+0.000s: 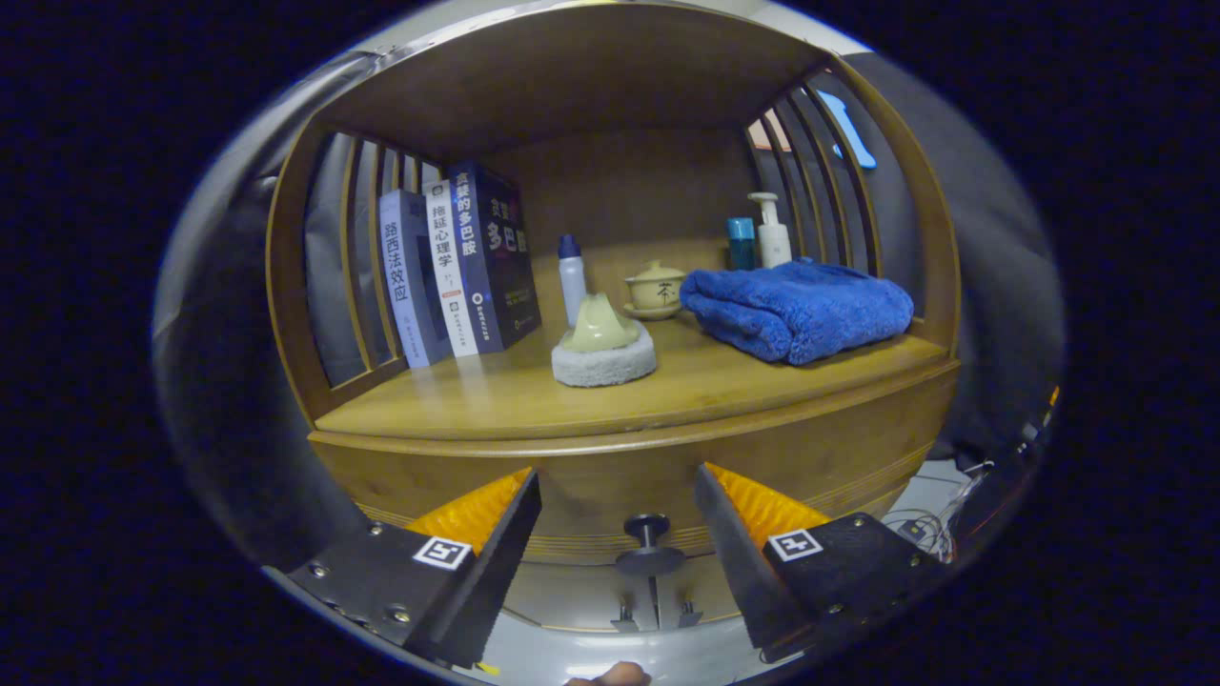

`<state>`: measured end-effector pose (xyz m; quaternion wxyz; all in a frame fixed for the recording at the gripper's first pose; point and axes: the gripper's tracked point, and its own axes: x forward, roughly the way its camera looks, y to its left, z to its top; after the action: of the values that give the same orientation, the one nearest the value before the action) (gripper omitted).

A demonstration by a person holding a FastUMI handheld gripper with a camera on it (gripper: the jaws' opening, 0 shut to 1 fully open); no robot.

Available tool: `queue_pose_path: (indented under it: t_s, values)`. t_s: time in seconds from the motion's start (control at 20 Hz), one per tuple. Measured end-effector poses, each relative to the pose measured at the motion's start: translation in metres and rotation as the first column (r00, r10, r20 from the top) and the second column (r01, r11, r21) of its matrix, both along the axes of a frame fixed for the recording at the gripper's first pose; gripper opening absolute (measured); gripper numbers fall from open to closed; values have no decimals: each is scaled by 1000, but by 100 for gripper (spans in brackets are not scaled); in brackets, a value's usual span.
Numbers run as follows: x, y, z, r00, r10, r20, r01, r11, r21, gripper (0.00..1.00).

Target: Pull open the drawer, take out the items inside it, and place them on the countertop above the cabinet.

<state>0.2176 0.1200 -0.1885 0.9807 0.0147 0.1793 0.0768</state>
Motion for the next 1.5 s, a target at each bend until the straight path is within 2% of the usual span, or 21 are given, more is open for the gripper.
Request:
queue_pose_path:
  t_s: [0.3, 0.5, 0.85, 1.1, 1.35, 1.5]
  values:
    - [-11, -16, 61, 993, -16, 121, 17, 1000, -4, 97]
    - [-23, -30, 128, 974, -39, 225, 43, 999, -11, 97]
    - [-65, -73, 234, 933, -111, 343, 137, 989, -54, 97]
    - [-94, -94, 268, 913, -136, 385, 165, 985, -44, 97]
    - [-124, -120, 282, 894, -173, 413, 200, 980, -22, 97]
    - [-137, -126, 282, 893, -155, 421, 185, 982, -30, 97]
